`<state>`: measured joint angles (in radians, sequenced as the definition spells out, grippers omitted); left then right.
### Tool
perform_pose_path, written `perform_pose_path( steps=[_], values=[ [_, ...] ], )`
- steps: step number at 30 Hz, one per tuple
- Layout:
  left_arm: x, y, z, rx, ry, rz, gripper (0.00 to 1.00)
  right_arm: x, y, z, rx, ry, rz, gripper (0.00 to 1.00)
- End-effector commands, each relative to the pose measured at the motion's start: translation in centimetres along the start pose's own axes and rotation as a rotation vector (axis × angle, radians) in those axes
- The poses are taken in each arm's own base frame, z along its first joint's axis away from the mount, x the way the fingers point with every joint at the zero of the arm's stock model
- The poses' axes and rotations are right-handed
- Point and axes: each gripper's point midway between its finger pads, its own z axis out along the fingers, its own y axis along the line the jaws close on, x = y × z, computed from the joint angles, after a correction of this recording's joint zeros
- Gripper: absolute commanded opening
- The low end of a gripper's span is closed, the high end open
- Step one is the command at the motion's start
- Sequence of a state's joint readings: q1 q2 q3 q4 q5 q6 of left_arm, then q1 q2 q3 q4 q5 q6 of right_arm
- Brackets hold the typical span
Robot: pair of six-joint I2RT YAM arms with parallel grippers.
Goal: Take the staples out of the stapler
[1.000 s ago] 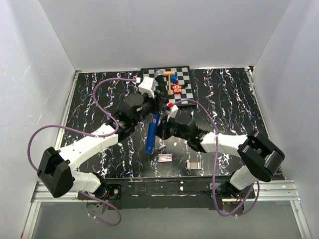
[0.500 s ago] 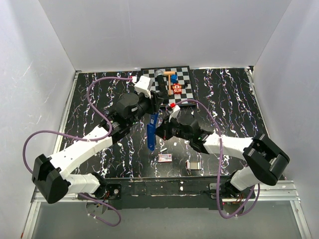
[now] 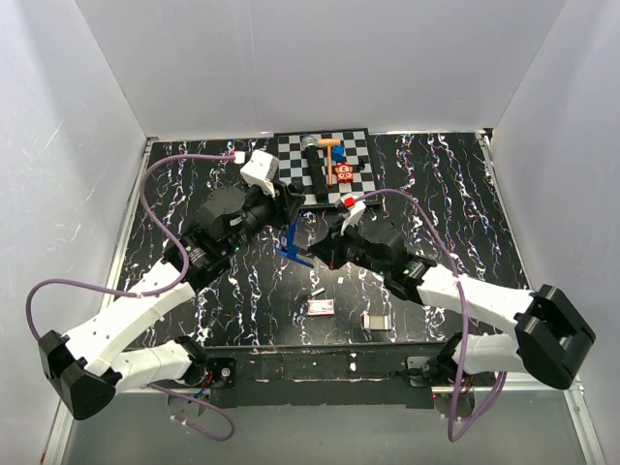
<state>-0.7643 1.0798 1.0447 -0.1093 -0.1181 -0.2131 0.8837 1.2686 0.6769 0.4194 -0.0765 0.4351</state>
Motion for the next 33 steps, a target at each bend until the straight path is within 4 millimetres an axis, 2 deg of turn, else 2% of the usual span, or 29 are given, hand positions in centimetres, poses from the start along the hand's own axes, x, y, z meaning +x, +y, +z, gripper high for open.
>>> perform_pose_path(
  steps=[1, 8, 11, 15, 22, 29, 33],
  values=[
    [-5.5, -1.2, -2.5, 0.05, -0.136, -0.008, 0.0, -2.1, -0.5, -1.6, 0.064, -0.029, -0.081, 0.01],
    [-5.9, -1.0, -4.1, 0.049, -0.149, 0.003, 0.0, -3.9, -0.7, -4.6, 0.127, -0.045, -0.143, 0.01],
    [-6.4, -1.0, -4.9, 0.049, -0.163, 0.002, 0.0, -3.8, -0.4, -5.7, 0.124, -0.028, -0.144, 0.01],
    [-7.6, -1.1, -6.0, 0.053, -0.19, -0.01, 0.0, -2.3, 0.7, -6.5, 0.062, 0.012, -0.097, 0.01],
    [-8.0, -1.3, -6.8, 0.062, -0.206, -0.047, 0.0, 1.3, 2.3, -5.7, -0.062, 0.068, 0.021, 0.01],
    [-8.2, -1.3, -7.0, 0.062, -0.217, -0.079, 0.0, 3.0, 4.3, -3.8, -0.149, 0.076, 0.15, 0.01],
    [-8.2, -1.3, -7.1, 0.063, -0.222, -0.102, 0.0, 3.2, 5.4, -2.8, -0.164, 0.06, 0.183, 0.01]
  ],
)
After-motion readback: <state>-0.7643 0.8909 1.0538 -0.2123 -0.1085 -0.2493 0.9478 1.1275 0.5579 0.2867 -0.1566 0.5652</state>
